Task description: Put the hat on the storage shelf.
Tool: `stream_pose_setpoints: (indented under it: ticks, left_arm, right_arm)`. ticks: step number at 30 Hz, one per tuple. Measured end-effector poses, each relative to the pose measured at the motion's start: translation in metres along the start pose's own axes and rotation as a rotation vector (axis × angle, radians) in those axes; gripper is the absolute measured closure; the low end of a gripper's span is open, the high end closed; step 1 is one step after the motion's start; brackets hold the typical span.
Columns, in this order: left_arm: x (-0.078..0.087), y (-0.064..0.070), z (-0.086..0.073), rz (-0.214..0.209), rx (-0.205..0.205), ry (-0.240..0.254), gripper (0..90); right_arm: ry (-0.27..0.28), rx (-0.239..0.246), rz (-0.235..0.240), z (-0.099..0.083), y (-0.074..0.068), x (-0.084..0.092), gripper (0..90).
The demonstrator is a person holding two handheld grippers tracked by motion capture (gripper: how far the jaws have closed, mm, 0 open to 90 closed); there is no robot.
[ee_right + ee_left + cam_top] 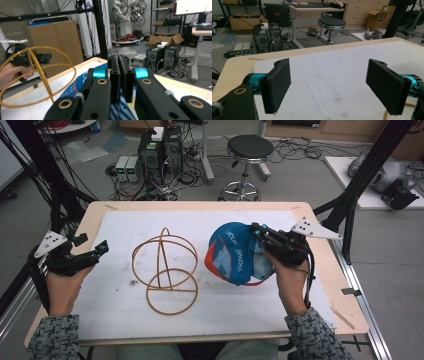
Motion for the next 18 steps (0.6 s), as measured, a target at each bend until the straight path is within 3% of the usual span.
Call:
stream_pose_setpoints:
  ticks: [6,14,18]
  left_arm:
    - [0.001,0.0,0.002,0.0,0.0,0.008,20.3]
    - [0.002,0.001,0.004,-0.003,-0.001,0.01,20.3]
    - [0.004,0.0,0.005,-0.002,-0.001,0.015,20.3]
  right_arm:
    - [0.036,-0.006,0.01,0.021,0.0,-0.001,88.1]
    - [0.079,0.03,0.043,0.051,-0.017,-0.003,88.1]
    - [0.089,0.021,0.082,0.064,-0.027,-0.006,87.9]
Point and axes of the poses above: each handheld gripper's, and its own axes: x roughly backward along the jaws, z roughly out of its top, y roughly to its right, the point moved 9 cm from there along -x, roughly forward along the jaws, and after that the axes turned 9 degrees about -z, right-handed, at the moved point
